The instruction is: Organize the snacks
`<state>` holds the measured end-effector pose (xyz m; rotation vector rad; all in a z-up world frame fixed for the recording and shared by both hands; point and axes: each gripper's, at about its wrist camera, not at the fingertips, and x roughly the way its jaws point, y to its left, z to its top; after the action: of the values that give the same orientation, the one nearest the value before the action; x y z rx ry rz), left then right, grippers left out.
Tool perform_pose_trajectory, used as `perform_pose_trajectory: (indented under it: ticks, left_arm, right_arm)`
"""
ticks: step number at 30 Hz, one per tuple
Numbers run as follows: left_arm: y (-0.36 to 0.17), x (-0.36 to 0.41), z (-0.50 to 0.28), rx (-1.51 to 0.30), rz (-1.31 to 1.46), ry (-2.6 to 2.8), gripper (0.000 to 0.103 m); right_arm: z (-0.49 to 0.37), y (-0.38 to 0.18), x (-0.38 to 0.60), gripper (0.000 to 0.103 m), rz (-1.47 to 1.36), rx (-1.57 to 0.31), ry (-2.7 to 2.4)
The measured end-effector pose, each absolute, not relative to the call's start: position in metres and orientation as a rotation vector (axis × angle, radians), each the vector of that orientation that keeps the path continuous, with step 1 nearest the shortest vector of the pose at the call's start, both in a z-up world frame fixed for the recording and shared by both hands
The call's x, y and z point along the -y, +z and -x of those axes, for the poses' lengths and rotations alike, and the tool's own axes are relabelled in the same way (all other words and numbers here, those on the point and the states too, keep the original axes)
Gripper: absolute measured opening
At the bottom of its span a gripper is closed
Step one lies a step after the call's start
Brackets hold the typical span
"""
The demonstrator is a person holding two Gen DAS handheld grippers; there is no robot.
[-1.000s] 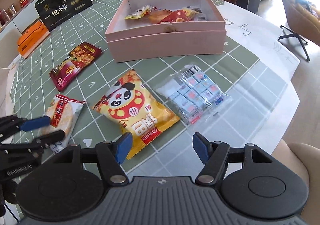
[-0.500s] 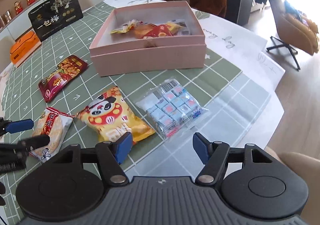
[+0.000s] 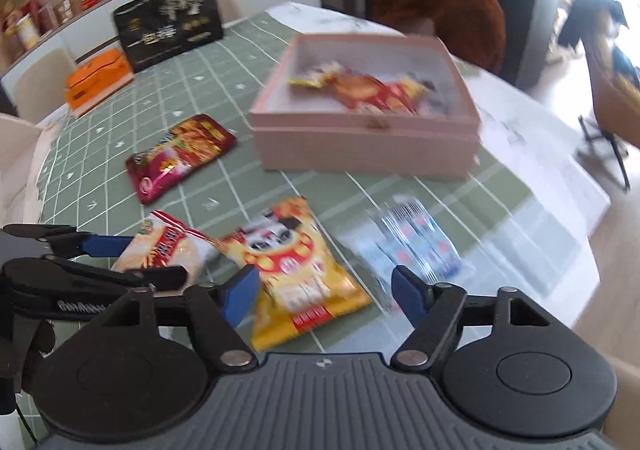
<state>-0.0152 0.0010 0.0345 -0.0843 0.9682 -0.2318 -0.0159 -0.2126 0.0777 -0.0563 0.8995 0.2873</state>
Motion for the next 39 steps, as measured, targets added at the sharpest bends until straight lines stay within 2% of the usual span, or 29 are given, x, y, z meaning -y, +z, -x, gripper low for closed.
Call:
perform_pose_trajectory:
  ticks: [1,3,7,12,15,25,29,34,36,39]
  left_arm:
    - [0.036,-0.003,0.019,-0.963,0.095,-0.224,0.068]
    - [0.038,-0.011,0.028,-0.948,0.121,-0.189,0.053]
    - [0.038,-0.032,0.046,-0.939,0.198,-0.152,0.045]
    - [0.037,-0.042,0.057,-0.944,0.238,-0.179,0.044]
    - [0.036,-0.040,0.058,-0.943,0.231,-0.192,0.045]
    - [0.036,-0.036,0.056,-0.936,0.201,-0.201,0.049]
    - [0.036,-0.034,0.056,-0.938,0.193,-0.197,0.050]
    - [0.037,-0.033,0.057,-0.939,0.186,-0.193,0.050]
    - [0.037,-0.032,0.057,-0.938,0.179,-0.192,0.050]
    - [0.039,-0.030,0.058,-0.935,0.166,-0.189,0.049]
  right_arm:
    - [0.014,0.078,0.207,0.075,0.078,-0.899,0.296]
    - [0.008,0.076,0.196,0.075,0.109,-0.915,0.299]
    - [-0.006,0.070,0.188,0.075,0.054,-0.967,0.267]
    - [-0.017,0.065,0.189,0.075,0.031,-0.940,0.093]
    - [-0.026,0.056,0.192,0.069,0.062,-0.971,0.020]
    - [0.009,0.068,0.177,0.069,0.062,-1.004,0.190]
    - [0.015,0.081,0.166,0.076,0.029,-0.966,0.265]
    - [-0.007,0.065,0.148,0.077,-0.064,-1.062,0.317]
    - [-0.016,0.057,0.141,0.082,-0.052,-1.065,0.299]
    - [-0.021,0.053,0.134,0.080,-0.005,-1.071,0.300]
